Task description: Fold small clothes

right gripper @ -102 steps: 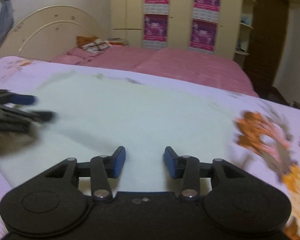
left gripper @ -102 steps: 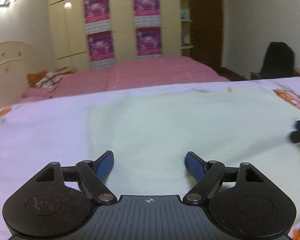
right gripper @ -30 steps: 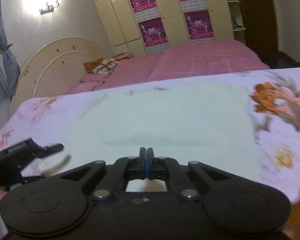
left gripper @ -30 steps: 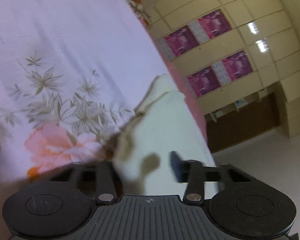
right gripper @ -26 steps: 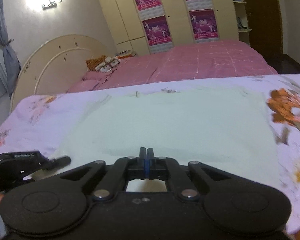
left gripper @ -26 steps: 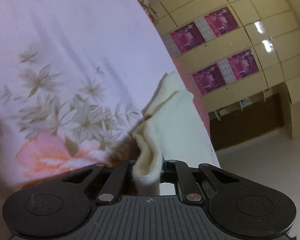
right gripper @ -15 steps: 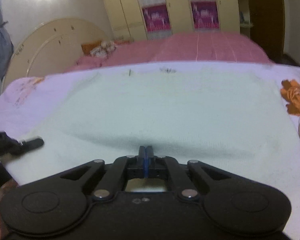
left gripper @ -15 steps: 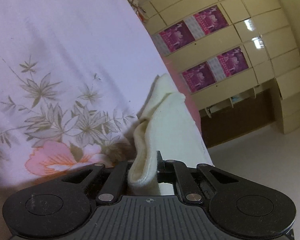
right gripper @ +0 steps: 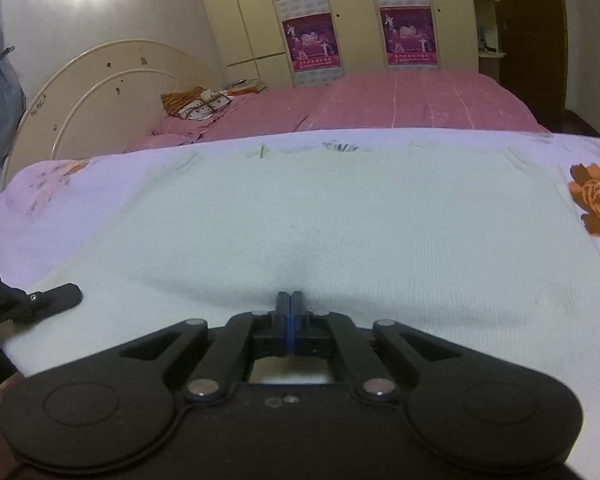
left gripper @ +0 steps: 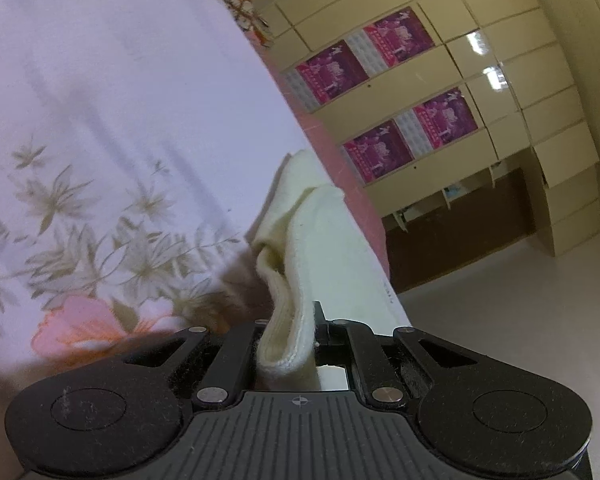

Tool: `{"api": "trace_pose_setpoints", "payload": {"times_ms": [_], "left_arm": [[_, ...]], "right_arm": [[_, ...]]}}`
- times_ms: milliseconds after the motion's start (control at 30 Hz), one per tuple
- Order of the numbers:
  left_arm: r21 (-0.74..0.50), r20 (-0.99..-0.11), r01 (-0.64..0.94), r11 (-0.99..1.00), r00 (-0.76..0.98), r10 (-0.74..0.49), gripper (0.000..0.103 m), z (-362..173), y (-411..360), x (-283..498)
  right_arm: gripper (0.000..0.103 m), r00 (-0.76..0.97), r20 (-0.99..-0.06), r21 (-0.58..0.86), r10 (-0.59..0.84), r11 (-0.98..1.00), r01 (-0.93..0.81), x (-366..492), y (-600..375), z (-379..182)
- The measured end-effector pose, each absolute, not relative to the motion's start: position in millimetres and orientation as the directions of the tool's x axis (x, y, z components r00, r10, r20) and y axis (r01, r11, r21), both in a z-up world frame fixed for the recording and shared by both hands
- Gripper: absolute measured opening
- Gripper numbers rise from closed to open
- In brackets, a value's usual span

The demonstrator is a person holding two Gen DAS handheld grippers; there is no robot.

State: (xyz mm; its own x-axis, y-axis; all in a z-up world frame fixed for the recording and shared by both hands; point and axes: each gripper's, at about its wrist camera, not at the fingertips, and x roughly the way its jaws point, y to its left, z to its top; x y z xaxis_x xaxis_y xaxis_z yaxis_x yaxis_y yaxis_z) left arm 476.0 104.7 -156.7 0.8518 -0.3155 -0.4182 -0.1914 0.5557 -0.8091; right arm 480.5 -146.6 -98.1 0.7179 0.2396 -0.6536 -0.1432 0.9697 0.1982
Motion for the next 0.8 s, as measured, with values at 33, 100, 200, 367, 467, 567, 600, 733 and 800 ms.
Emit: {"api": "trace_pose_setpoints", "payload": {"times_ms": [33, 100, 200, 367, 467, 567, 600, 733, 800], "left_arm": [[-0.809, -0.413, -0.183, 0.558, 0.853, -0.319, 0.007, -153.9, 104.4, 477.4], [-0.805, -0.4, -0.16, 0.571, 0.857, -0.324, 0.007, -145.1, 103.9, 477.6], [-0.821, -0.399, -0.171, 0.545, 0.855, -0.332, 0.007, -143.7, 106.8, 477.3], [-0.803, -0.419, -0.18, 0.569, 0.849, -0.323, 0.007, -152.0, 108.9, 474.8], [-0.804, -0.423, -0.19, 0.563, 0.849, -0.317, 0.007, -155.7, 107.2, 471.6], [-0.794, -0.404, -0.154, 0.588, 0.857, -0.321, 0.007, -143.2, 102.9, 470.4], [-0.782, -0.392, -0.123, 0.611, 0.859, -0.329, 0.007, -133.6, 97.4, 471.0], [-0.701, -0.374, 0.012, 0.713, 0.845, -0.382, 0.007, -90.4, 64.8, 481.3], [-0.644, -0.387, 0.073, 0.762, 0.827, -0.407, 0.007, -69.2, 40.0, 487.6]], "right_arm": [[0.0, 0.717, -0.653, 0.21, 0.244, 0.968, -0.138, 478.9, -148.2, -98.6], [0.0, 0.713, -0.653, 0.234, 0.257, 0.963, -0.133, 477.3, -152.9, -98.1], [0.0, 0.706, -0.655, 0.26, 0.268, 0.958, -0.122, 473.2, -157.2, -94.0], [0.007, 0.747, -0.604, 0.279, 0.278, 0.952, -0.129, 473.8, -158.6, -71.9], [0.0, 0.715, -0.652, 0.258, 0.25, 0.961, -0.101, 485.3, -161.3, -86.7], [0.0, 0.72, -0.646, 0.255, 0.254, 0.961, -0.109, 485.4, -161.2, -87.9], [0.0, 0.719, -0.647, 0.254, 0.254, 0.961, -0.11, 485.5, -161.1, -87.7], [0.0, 0.715, -0.643, 0.291, 0.275, 0.951, -0.105, 488.9, -165.2, -87.6], [0.0, 0.71, -0.632, 0.368, 0.309, 0.927, -0.076, 498.0, -177.5, -81.8]]}}
